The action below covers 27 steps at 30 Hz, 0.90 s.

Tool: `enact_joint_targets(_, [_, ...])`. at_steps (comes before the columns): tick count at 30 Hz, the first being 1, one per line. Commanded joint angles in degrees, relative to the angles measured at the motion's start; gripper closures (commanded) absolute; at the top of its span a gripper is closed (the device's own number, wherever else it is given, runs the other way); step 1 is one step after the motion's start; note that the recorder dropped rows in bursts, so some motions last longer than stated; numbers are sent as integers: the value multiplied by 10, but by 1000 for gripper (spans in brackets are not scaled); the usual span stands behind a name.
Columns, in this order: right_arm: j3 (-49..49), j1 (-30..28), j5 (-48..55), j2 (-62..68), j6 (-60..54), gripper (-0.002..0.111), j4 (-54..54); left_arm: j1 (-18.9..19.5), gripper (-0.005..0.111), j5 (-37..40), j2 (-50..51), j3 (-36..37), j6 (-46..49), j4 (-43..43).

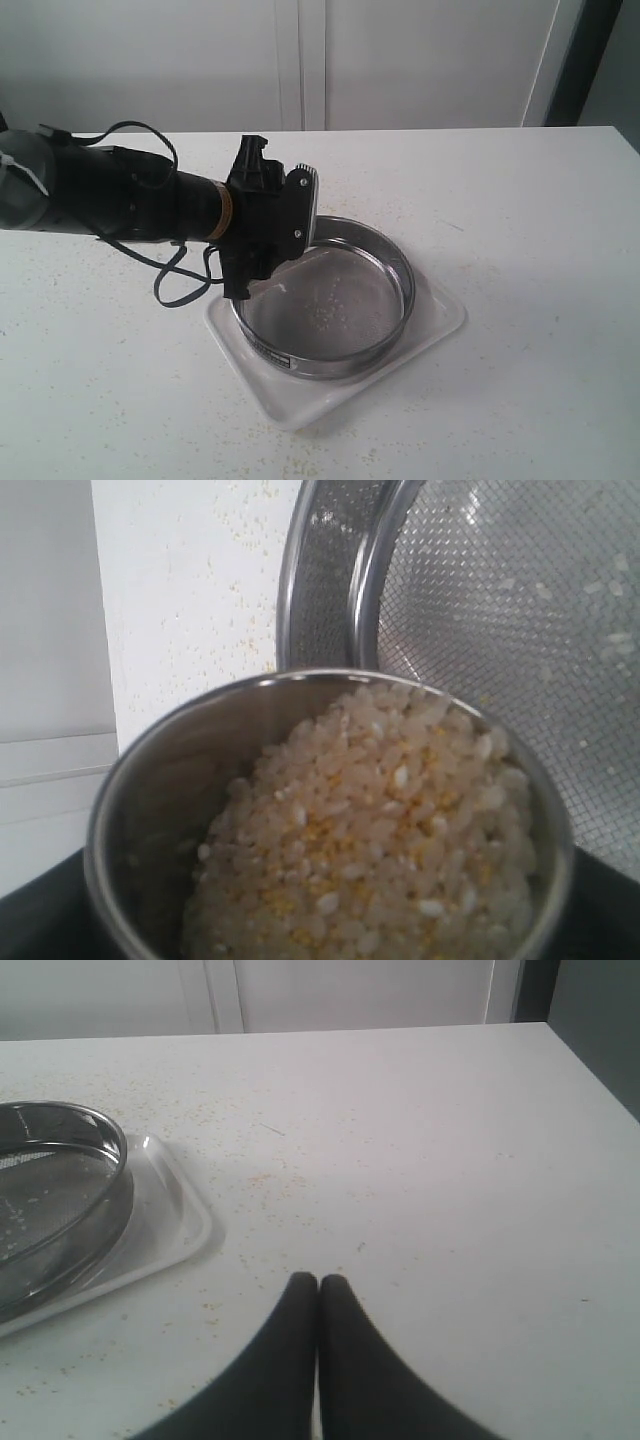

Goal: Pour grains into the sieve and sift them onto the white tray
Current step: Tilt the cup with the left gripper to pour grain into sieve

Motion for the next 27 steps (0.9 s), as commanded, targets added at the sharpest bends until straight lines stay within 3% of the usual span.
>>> enact_joint_targets(1, [3,-2,-8,-3,0,108,1,-2,107,2,-5,-6,1,25])
enact_joint_targets(12, [3,-2,-8,-3,0,108,1,-3,107,13,-5,-6,1,56])
enact_joint_targets(20, [3,-2,-8,-3,0,108,1,-42,107,67,-5,-6,25,60])
enact_joint_targets(27, [3,-2,-8,-3,0,108,1,-42,107,92,-5,-6,27,60])
